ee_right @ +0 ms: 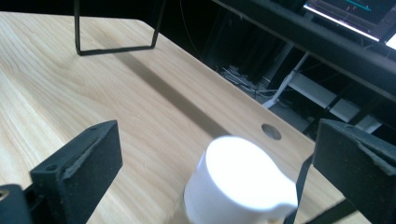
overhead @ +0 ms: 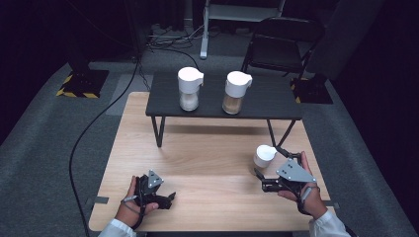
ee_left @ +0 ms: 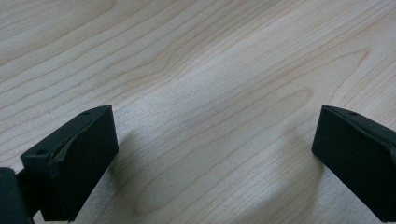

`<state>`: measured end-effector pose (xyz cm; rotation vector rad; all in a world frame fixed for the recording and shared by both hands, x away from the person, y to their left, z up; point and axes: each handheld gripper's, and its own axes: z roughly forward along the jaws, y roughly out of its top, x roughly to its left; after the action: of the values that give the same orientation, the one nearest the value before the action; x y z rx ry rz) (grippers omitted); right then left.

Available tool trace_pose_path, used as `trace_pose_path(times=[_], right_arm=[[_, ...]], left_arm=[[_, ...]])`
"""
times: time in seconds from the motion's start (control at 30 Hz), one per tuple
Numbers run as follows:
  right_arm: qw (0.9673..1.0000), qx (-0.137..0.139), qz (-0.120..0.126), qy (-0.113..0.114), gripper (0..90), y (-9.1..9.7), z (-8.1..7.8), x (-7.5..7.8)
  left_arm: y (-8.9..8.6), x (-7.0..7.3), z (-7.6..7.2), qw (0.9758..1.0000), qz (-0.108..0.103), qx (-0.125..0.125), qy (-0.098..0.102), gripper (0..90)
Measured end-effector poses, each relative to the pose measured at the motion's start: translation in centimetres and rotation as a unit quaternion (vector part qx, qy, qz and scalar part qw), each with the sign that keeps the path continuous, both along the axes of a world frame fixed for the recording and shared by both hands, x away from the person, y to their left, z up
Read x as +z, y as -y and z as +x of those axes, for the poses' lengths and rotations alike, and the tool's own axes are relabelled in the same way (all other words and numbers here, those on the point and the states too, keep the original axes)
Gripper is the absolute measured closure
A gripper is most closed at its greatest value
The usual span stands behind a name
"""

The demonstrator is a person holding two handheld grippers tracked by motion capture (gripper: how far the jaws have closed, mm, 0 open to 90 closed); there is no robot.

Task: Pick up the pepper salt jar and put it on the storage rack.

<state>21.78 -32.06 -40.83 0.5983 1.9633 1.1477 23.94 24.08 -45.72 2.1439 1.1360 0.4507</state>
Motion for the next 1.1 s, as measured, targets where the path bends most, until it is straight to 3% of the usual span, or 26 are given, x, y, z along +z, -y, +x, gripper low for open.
trace_pose_path(times=[0.3,0.53,0.77,1.1], right_arm=[[0.9995,-0.017,-0.029,-0.001,1.0,0.8,-1.7,-2.3],[0.9988,-0.029,-0.029,-0.025,1.0,2.1,-1.7,-3.2],[0.9962,-0.052,-0.049,-0.050,0.9,3.1,-1.3,-4.4],[0.9923,-0.066,-0.052,-0.091,1.0,4.3,-0.4,-5.5]], left_arm=[[0.0,0.0,0.0,1.0000,0.000,0.001,0.000,0.2],[0.0,0.0,0.0,1.0000,0.000,0.002,0.000,0.2],[0.0,0.0,0.0,1.0000,0.000,0.001,0.000,0.2],[0.0,0.0,0.0,1.0000,0.000,0.002,0.000,0.2]])
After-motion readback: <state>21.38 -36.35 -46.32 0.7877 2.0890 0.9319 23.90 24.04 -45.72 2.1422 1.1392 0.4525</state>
